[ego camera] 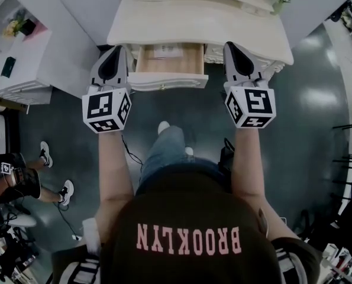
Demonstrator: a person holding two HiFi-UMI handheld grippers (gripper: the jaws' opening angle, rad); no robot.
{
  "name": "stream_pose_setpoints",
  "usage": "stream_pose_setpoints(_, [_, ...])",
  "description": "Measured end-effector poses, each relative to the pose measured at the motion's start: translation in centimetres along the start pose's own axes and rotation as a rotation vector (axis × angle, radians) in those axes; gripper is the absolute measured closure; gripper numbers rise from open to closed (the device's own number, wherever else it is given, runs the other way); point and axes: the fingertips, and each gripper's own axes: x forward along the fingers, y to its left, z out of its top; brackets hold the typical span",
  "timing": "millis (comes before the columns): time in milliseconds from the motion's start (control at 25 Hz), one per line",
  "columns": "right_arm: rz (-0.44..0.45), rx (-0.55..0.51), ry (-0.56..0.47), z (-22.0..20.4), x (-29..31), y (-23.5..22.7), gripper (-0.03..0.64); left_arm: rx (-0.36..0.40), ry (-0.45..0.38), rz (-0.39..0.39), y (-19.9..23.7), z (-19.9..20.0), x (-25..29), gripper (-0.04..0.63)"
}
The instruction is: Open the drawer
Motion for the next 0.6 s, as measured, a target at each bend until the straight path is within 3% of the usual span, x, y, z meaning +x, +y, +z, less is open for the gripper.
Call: stream_pose_setpoints(600, [0.011, 0.008, 0.015, -0.3, -1.6, 0.9, 0.621, -0.016, -0.009, 0.004, -0.6, 0.3, -1.5, 0.589])
